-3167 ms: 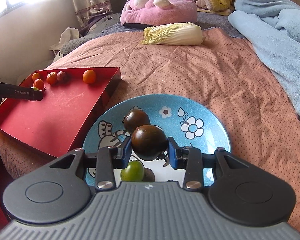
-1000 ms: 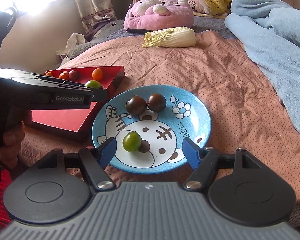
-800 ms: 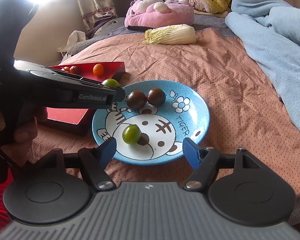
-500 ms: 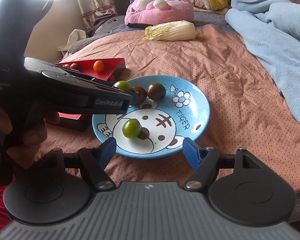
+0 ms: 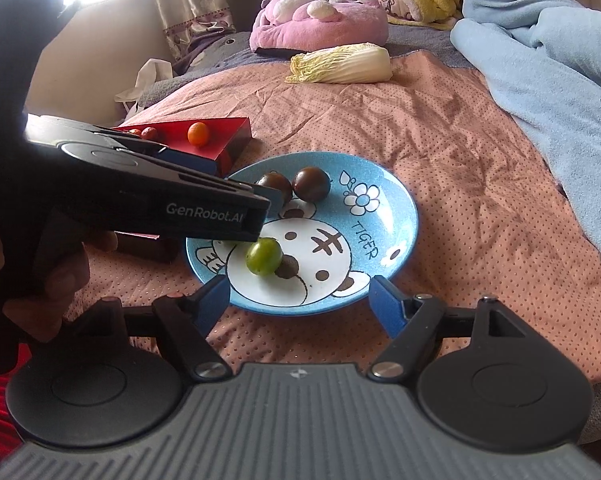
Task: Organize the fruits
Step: 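Carry the green tomato onto the tiger plate and open the left tool, then move both open tools back over the red tray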
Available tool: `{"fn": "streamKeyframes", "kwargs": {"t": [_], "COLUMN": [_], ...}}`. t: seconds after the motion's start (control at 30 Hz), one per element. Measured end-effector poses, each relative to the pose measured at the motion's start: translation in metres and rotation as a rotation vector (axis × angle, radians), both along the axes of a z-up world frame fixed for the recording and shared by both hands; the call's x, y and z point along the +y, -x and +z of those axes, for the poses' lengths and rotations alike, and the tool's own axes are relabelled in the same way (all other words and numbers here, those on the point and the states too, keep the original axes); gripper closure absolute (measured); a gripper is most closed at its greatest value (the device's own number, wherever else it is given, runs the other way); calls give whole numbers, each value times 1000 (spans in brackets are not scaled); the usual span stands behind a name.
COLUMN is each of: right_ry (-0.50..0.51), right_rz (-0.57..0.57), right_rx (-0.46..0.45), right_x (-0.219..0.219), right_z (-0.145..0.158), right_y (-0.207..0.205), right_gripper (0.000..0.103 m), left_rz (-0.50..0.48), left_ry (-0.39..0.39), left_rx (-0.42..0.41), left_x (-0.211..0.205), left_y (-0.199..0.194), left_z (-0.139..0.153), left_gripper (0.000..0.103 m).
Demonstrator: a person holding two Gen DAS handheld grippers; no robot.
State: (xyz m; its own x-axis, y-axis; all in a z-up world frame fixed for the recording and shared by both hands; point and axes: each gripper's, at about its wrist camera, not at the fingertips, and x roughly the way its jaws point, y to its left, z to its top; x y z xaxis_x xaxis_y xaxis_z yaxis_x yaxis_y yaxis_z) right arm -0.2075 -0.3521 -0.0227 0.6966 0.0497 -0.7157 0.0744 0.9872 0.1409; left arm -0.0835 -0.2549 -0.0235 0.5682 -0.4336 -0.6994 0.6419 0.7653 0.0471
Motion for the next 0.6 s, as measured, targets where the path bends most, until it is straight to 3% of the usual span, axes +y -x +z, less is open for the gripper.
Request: {"fn": "streamKeyframes", "kwargs": {"t": [0.6], "right_ry": [25], "right_rz": [44], "right_rx": [-33], "right_x": [21], "right_z": [22], "right_y": [-10], "right_gripper": [18], "left_rz": [26], "left_ry": [67], "left_rx": [-57], "left_x": [44], "left_y": [-3], "left_z": [36], "left_gripper": [38]}}
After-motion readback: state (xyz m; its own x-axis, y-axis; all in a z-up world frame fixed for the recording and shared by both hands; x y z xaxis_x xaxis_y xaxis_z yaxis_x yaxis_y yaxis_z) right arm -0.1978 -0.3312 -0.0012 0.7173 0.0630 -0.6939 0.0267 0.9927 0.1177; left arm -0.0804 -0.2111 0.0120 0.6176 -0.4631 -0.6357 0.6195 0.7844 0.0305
